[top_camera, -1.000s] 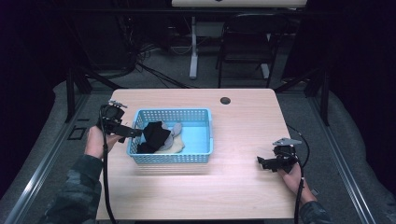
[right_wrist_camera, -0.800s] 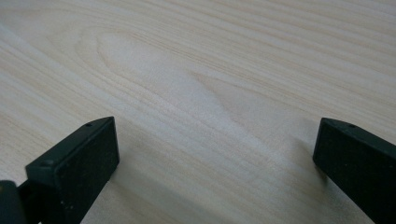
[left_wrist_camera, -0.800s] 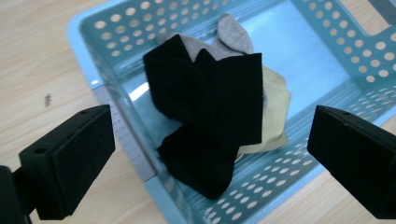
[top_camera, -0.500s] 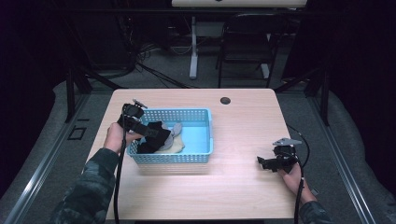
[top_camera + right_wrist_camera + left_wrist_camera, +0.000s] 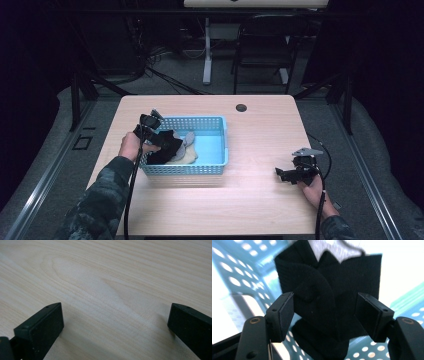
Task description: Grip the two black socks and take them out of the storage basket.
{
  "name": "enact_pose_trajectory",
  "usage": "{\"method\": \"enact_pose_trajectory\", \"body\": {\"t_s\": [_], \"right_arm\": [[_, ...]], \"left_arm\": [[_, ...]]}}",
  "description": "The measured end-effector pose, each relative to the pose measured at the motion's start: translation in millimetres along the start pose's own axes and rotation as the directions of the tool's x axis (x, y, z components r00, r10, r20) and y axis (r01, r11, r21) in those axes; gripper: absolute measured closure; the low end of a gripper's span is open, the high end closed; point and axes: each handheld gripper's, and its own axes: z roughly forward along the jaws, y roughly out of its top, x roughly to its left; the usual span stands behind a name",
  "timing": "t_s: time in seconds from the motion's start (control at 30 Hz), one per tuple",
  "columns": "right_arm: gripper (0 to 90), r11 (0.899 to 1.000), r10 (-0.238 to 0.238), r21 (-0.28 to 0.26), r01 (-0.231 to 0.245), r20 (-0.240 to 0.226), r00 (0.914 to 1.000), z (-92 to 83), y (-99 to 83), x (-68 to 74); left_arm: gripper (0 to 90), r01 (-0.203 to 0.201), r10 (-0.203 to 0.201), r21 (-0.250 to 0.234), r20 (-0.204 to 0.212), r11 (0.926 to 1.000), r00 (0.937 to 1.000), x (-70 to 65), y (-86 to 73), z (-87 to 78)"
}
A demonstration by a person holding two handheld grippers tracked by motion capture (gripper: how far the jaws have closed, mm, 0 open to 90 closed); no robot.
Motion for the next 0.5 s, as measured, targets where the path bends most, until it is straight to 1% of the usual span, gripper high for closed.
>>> {"method": "enact_pose_trajectory", "body": {"t_s": [0.03,0.07,0.13,0.17,0.2,0.23,0.27,0.3,0.33,0.43,0.47,0.5], "right_arm": [[0.0,1.000,0.000,0.002,0.000,0.000,1.0000,-0.1,0.0,0.1],[0.0,1.000,0.000,0.000,0.000,0.000,1.0000,0.0,0.0,0.0],[0.0,1.000,0.000,0.000,0.000,0.000,1.0000,0.0,0.0,0.0],[0.0,1.000,0.000,0.002,0.000,0.000,1.0000,-0.1,0.1,0.0],[0.0,1.000,-0.001,0.001,0.001,-0.001,1.0000,0.0,0.0,-0.1],[0.0,1.000,0.000,0.002,0.000,0.000,1.0000,-0.1,0.1,0.0],[0.0,1.000,0.000,0.002,0.000,0.000,1.0000,-0.1,0.1,0.0],[0.0,1.000,0.000,0.002,0.000,0.000,1.0000,-0.2,0.1,0.0],[0.0,1.000,-0.001,0.000,0.001,-0.001,1.0000,0.0,0.0,0.0],[0.0,1.000,-0.002,0.001,0.002,-0.002,1.0000,-0.2,0.0,-0.1],[0.0,1.000,-0.002,0.000,0.002,-0.002,1.0000,0.0,0.0,-0.2],[0.0,1.000,-0.003,0.001,0.003,-0.003,1.0000,0.0,0.0,-0.3]], "left_arm": [[44.2,0.003,-0.003,0.004,-0.011,1.0000,0.9999,-0.7,0.5,1.4],[46.5,-0.003,0.003,0.005,-0.012,1.0000,0.9999,-1.0,1.0,2.3],[59.8,-0.023,0.024,0.017,-0.029,0.9996,0.9993,-3.2,2.3,4.6],[63.8,-0.032,0.033,0.020,-0.025,0.9993,0.9991,-4.2,2.5,6.2],[70.3,-0.036,0.036,0.025,-0.022,0.9990,0.9991,-4.9,2.7,7.6],[73.3,-0.053,0.054,0.036,-0.040,0.9980,0.9977,-5.9,3.5,8.7],[79.3,-0.058,0.059,0.031,-0.043,0.9978,0.9973,-6.2,4.0,8.6],[83.0,-0.056,0.057,0.021,-0.038,0.9982,0.9977,-6.1,4.2,7.1],[84.7,-0.058,0.059,0.010,-0.047,0.9982,0.9972,-7.2,4.2,4.9],[85.8,-0.084,0.083,-0.013,-0.060,0.9964,0.9947,-10.1,4.2,-3.1],[86.1,-0.101,0.100,-0.016,-0.071,0.9947,0.9925,-11.0,4.4,-7.0],[86.2,-0.096,0.094,-0.035,-0.065,0.9947,0.9935,-11.4,3.8,-9.7]]}}
